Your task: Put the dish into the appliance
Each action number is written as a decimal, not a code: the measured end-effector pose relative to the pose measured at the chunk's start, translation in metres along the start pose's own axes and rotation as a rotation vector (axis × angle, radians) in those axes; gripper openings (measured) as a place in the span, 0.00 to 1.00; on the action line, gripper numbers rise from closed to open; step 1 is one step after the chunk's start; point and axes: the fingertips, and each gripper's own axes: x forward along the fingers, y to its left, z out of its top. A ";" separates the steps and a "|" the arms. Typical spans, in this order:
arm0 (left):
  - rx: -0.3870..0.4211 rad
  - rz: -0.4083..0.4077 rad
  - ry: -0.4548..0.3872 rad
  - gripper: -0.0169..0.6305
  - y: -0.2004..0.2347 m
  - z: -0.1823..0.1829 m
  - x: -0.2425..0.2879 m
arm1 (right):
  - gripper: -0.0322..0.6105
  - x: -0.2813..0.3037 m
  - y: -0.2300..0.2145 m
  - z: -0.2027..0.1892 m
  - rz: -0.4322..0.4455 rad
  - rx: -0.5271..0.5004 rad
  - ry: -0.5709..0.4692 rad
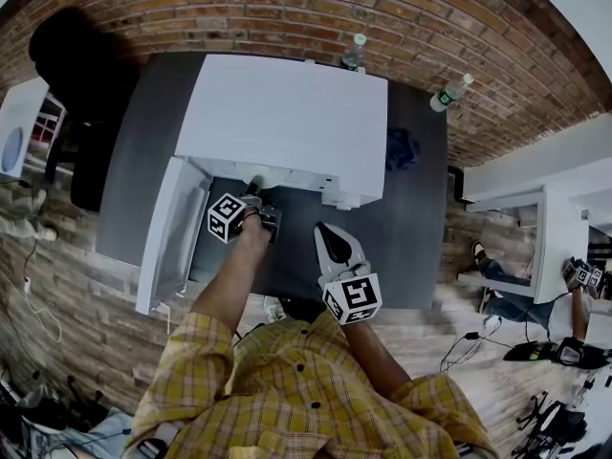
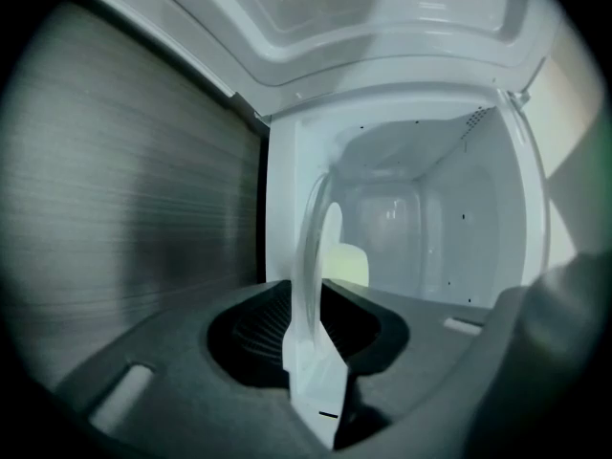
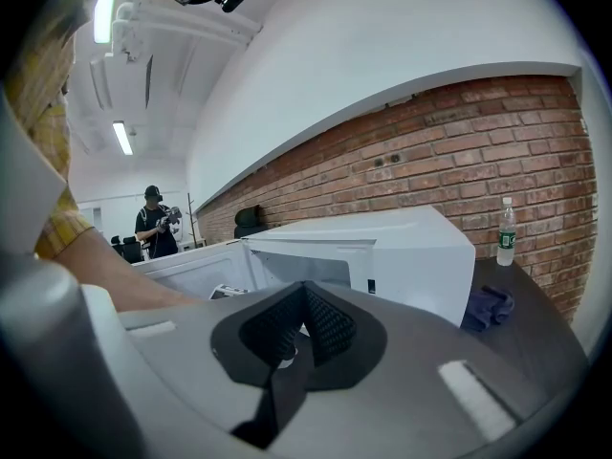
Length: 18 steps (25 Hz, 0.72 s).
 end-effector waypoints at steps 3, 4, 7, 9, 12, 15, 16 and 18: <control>-0.007 0.003 -0.002 0.19 0.001 0.000 0.003 | 0.05 0.001 -0.001 -0.001 -0.003 0.000 0.004; -0.009 0.003 -0.002 0.19 0.001 0.000 0.003 | 0.05 0.002 -0.002 -0.001 -0.004 0.000 0.004; -0.012 0.008 0.000 0.20 0.001 0.000 0.003 | 0.05 0.004 -0.003 -0.001 -0.004 -0.001 0.006; -0.009 0.026 0.006 0.20 0.001 -0.001 0.004 | 0.05 0.004 -0.002 -0.002 -0.003 0.000 0.007; -0.018 0.084 0.023 0.28 0.008 -0.002 0.005 | 0.05 0.005 0.000 -0.003 0.001 -0.003 0.009; -0.023 0.098 0.026 0.32 0.010 -0.001 0.006 | 0.05 0.005 0.000 -0.002 0.000 -0.005 0.009; -0.026 0.095 0.023 0.32 0.010 -0.001 0.007 | 0.05 0.005 -0.001 -0.002 -0.003 -0.005 0.008; -0.028 0.090 0.021 0.32 0.009 -0.001 0.009 | 0.05 0.003 -0.004 -0.002 -0.010 -0.003 0.009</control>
